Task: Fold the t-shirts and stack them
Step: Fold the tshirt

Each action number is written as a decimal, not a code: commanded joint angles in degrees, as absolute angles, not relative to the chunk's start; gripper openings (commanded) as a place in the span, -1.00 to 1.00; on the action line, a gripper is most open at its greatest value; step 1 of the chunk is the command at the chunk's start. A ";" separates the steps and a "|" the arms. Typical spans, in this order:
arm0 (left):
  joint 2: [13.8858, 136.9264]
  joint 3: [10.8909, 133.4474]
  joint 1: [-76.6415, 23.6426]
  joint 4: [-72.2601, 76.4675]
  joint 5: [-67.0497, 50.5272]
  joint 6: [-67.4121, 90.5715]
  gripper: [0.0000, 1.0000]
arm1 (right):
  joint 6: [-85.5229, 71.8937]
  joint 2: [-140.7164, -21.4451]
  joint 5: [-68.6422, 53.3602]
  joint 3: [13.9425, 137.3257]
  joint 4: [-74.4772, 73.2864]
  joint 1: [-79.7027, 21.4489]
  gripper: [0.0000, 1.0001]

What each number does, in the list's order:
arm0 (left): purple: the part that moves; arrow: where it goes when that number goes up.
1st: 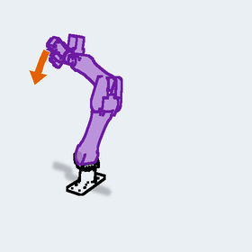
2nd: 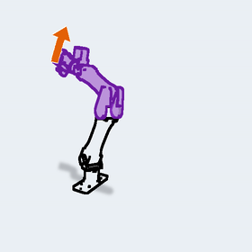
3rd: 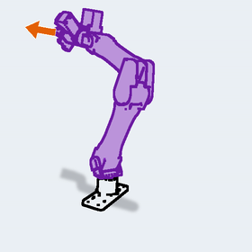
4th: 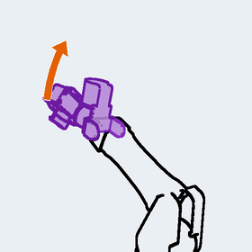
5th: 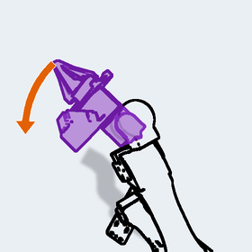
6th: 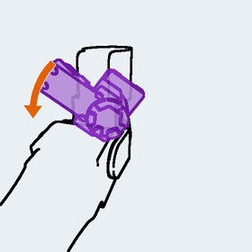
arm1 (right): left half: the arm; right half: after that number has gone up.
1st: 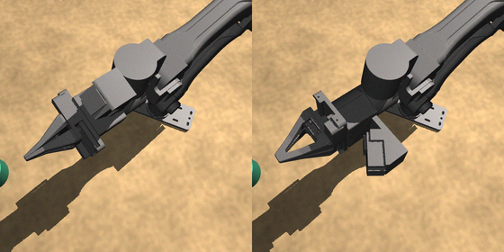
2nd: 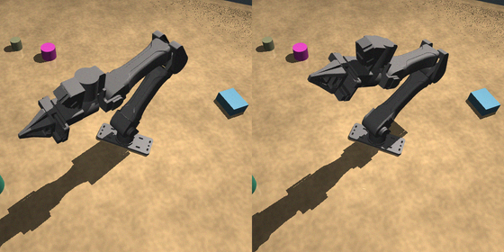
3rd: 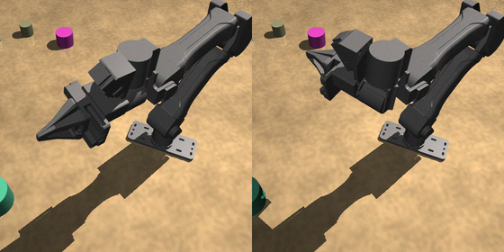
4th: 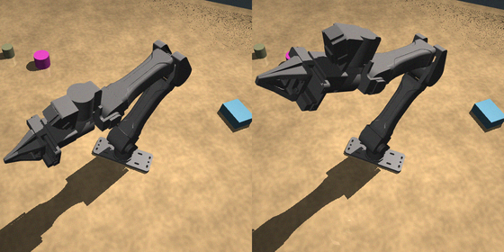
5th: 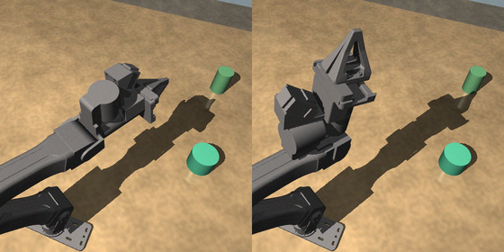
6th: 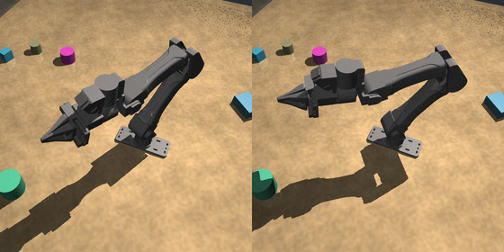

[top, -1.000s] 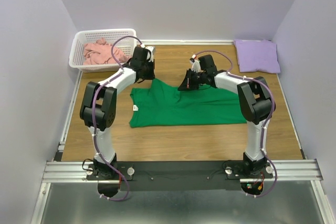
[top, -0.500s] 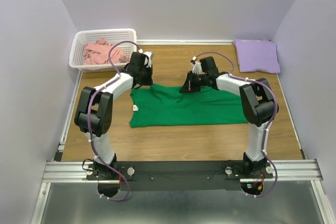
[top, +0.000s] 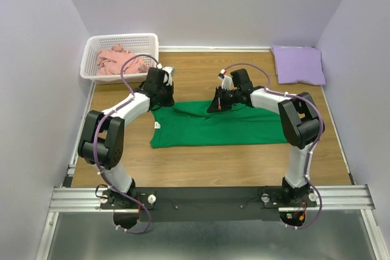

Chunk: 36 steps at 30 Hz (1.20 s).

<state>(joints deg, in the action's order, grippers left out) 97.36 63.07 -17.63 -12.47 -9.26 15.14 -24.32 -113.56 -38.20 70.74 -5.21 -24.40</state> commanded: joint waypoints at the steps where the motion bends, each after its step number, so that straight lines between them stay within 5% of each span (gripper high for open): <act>1: 94.49 59.87 -17.31 -11.34 -9.49 15.73 -1.00 | -22.50 -112.15 -39.90 69.09 -4.83 -24.87 -0.99; 26: 90.35 46.94 -17.49 -6.68 -11.78 21.62 -0.94 | -21.36 -114.17 -40.08 68.47 -5.10 -26.46 -0.91; 28: 89.74 46.50 -17.49 -6.94 -11.08 22.32 -0.81 | -21.10 -113.82 -39.99 68.29 -5.27 -26.54 -0.86; 33: 85.44 45.97 -17.49 -9.48 -9.41 23.99 0.00 | -20.13 -109.70 -39.02 68.55 -6.76 -26.54 -0.70; 36: 79.04 44.30 -17.49 -10.89 -9.23 24.17 0.24 | -18.81 -107.50 -38.76 71.18 -9.83 -27.24 -0.43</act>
